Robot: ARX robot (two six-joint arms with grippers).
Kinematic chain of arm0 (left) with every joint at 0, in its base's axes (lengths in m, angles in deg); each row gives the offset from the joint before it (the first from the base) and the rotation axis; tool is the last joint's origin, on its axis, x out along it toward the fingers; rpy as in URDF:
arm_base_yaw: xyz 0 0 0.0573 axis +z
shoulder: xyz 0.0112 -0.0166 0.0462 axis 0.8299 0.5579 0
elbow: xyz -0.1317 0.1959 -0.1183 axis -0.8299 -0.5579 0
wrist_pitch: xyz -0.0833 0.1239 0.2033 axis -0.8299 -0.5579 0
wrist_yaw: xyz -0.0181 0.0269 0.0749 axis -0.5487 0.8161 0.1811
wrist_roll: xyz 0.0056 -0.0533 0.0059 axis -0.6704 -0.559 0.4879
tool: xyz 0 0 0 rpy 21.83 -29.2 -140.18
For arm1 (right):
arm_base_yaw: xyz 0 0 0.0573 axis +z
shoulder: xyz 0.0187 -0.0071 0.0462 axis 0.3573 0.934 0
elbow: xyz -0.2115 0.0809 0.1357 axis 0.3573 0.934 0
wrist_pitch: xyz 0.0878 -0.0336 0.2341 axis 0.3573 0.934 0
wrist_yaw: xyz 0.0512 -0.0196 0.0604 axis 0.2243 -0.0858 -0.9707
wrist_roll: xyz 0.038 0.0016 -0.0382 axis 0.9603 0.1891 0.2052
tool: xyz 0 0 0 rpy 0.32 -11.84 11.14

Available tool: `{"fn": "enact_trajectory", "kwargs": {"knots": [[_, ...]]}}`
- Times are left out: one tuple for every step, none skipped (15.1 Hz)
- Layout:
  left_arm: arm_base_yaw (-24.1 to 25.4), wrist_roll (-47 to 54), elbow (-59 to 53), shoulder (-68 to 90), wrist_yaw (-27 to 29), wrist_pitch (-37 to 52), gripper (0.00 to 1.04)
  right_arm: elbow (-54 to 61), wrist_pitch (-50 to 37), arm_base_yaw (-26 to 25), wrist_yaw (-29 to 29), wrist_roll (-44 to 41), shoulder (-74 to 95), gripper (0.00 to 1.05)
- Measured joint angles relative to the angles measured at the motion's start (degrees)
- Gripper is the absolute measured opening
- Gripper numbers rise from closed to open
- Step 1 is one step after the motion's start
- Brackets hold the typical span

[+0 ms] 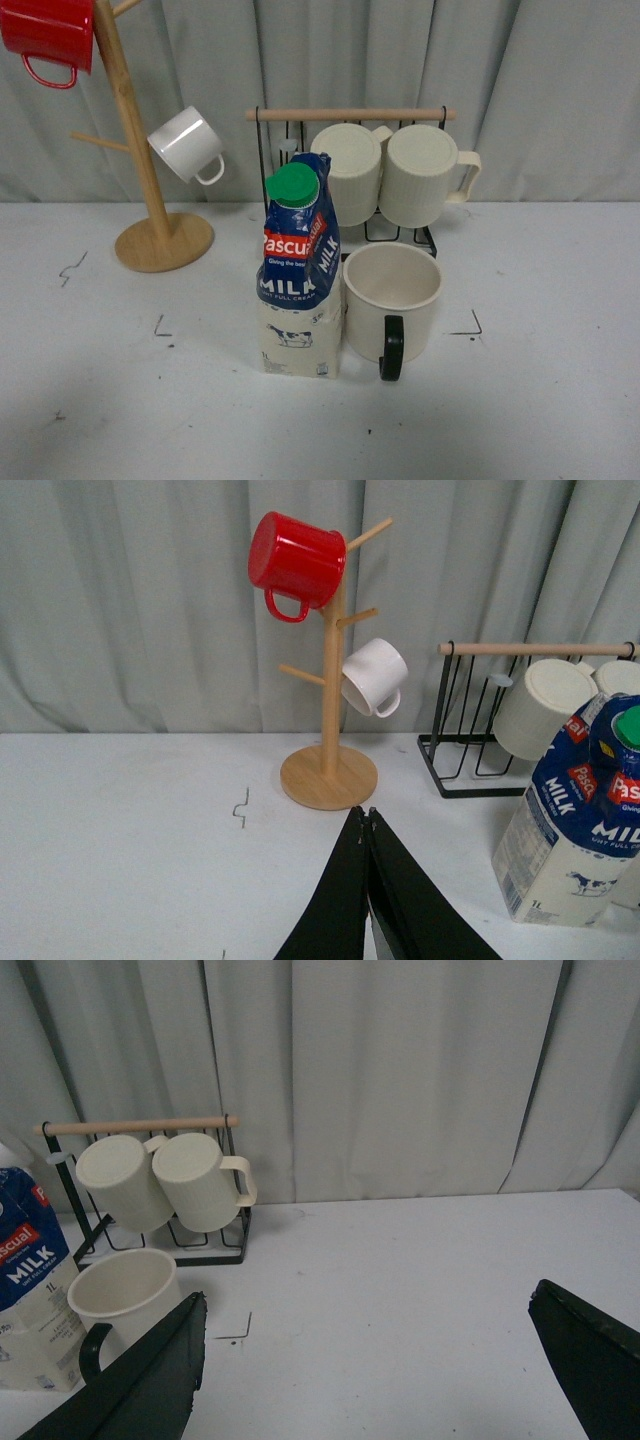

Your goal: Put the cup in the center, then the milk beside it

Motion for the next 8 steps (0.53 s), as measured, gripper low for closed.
{"fn": "enact_trajectory", "kwargs": {"knots": [[0.0,0.0,0.0,-0.9,0.0,-1.0,0.02,0.0,0.0,0.0,0.0,0.0,0.0,0.98],[0.0,0.0,0.0,-1.9,0.0,-1.6,0.02,0.0,0.0,0.0,0.0,0.0,0.0,0.98],[0.0,0.0,0.1,-5.6,0.0,-7.6,0.02,0.0,0.0,0.0,0.0,0.0,0.0,0.98],[0.0,0.0,0.0,-10.9,0.0,-12.2,0.02,0.0,0.0,0.0,0.0,0.0,0.0,0.98],[0.0,0.0,0.3,-11.3,0.1,-11.0,0.02,0.0,0.0,0.0,0.0,0.0,0.0,0.98],[0.0,0.0,0.0,-11.3,0.0,-12.3,0.02,0.0,-0.1,0.0,0.0,0.0,0.0,0.98],[0.0,0.0,0.0,-11.3,0.0,-12.1,0.02,0.0,0.0,0.0,0.0,0.0,0.0,0.98],[0.0,0.0,0.0,-11.3,0.0,-11.8,0.02,0.0,-0.1,0.0,0.0,0.0,0.0,0.98]]}}
